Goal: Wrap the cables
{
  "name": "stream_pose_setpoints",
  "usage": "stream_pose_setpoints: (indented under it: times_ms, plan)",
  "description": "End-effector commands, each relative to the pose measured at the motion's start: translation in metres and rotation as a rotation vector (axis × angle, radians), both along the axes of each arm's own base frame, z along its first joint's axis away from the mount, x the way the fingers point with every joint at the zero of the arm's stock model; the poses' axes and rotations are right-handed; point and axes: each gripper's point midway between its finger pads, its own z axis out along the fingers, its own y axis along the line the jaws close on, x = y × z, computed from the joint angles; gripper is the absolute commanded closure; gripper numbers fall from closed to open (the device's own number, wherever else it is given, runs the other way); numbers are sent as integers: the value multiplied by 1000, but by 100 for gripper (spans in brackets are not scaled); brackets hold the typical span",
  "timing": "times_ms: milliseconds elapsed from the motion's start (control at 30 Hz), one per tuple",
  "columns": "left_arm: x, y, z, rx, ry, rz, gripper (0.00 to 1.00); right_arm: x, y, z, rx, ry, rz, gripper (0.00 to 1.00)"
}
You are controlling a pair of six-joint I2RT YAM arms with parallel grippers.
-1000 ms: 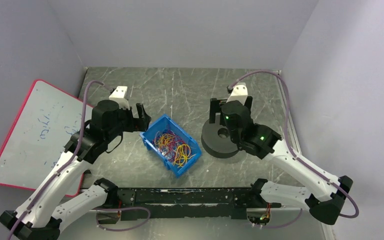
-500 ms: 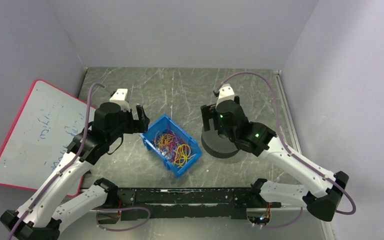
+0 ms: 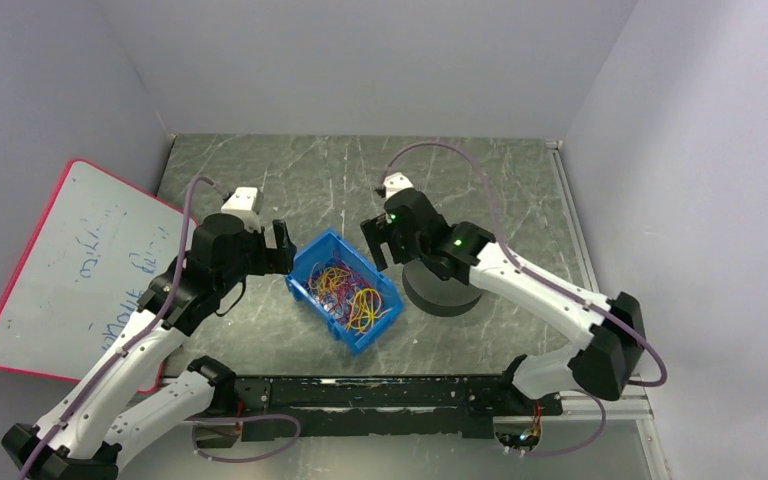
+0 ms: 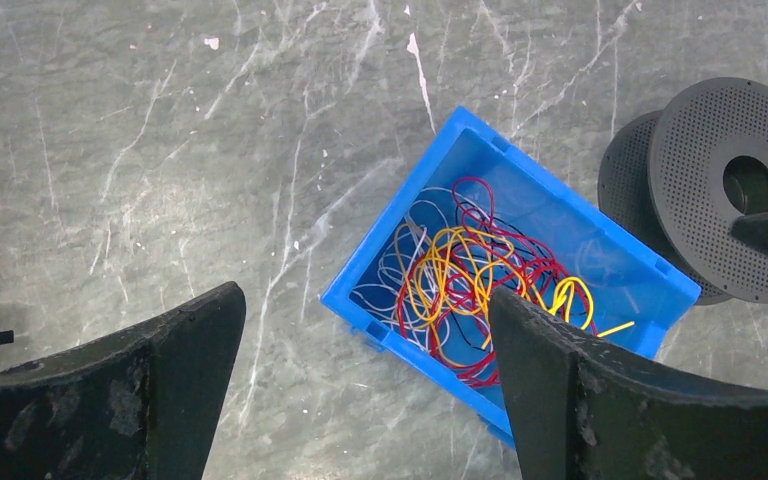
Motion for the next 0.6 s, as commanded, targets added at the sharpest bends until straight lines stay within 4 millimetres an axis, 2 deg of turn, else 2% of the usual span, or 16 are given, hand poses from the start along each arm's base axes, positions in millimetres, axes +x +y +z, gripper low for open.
stream_pose_setpoints:
  times_ms: [0, 267, 433, 567]
  plan:
    - [5, 1, 5, 8, -36, 3, 4, 2, 28, -6, 20, 46, 82, 12]
    - [3, 1, 5, 10, -35, 4, 4, 7, 65, -46, 10, 163, 159, 24]
    - [4, 4, 6, 13, -39, 14, 4, 13, 73, -66, -14, 196, 145, 34]
    - [4, 3, 6, 14, -40, 12, 4, 17, 77, -75, -27, 212, 137, 49]
